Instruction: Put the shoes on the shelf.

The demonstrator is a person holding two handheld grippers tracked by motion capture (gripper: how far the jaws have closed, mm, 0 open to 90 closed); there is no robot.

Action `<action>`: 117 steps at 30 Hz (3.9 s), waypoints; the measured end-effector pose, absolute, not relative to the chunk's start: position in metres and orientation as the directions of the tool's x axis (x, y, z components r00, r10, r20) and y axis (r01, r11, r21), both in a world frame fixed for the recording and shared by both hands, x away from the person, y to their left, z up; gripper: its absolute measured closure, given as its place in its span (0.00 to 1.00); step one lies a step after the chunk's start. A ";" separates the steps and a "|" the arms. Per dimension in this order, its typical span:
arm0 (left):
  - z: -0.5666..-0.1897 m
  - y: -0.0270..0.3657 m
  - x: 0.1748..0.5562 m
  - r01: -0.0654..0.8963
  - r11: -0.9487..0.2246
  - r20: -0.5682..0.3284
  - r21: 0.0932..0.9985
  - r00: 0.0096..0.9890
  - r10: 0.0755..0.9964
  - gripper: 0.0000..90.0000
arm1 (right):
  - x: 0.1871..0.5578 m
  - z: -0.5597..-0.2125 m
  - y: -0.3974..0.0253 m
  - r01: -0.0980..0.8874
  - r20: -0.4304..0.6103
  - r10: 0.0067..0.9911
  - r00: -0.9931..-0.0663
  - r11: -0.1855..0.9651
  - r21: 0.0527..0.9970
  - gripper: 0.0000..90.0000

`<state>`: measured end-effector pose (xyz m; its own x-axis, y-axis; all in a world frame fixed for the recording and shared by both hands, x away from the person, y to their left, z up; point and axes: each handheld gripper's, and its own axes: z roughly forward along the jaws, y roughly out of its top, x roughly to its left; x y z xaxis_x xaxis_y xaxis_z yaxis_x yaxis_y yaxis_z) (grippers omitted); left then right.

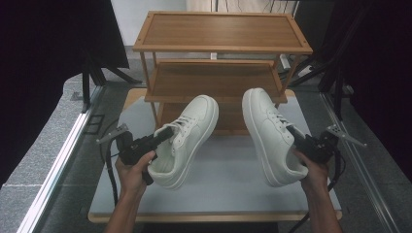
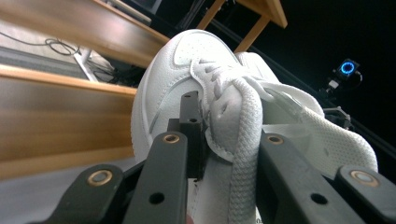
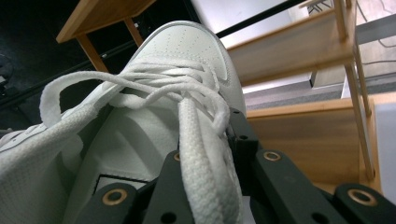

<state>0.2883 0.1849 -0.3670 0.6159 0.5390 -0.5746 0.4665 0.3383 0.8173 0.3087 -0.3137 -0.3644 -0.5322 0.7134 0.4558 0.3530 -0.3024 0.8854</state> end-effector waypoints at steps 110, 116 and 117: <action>-0.325 0.092 0.354 0.339 0.008 -0.227 0.941 0.613 0.757 1.00 | 0.352 -0.315 -0.183 0.183 0.006 0.769 -0.639 0.144 0.972 0.99; -0.324 0.090 0.365 0.363 0.028 -0.257 0.932 0.603 0.756 1.00 | 0.353 -0.317 -0.183 0.196 0.025 0.766 -0.643 0.133 0.972 0.99; -0.325 0.091 0.366 0.365 0.040 -0.269 0.930 0.605 0.749 1.00 | 0.353 -0.317 -0.183 0.198 0.027 0.765 -0.643 0.132 0.971 0.99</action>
<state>0.3664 0.0906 -0.3249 0.6049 0.7494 -0.2692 0.3648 0.0396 0.9302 0.3530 -0.1831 -0.3174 -0.6435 0.7650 0.0275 0.1980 0.1317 0.9713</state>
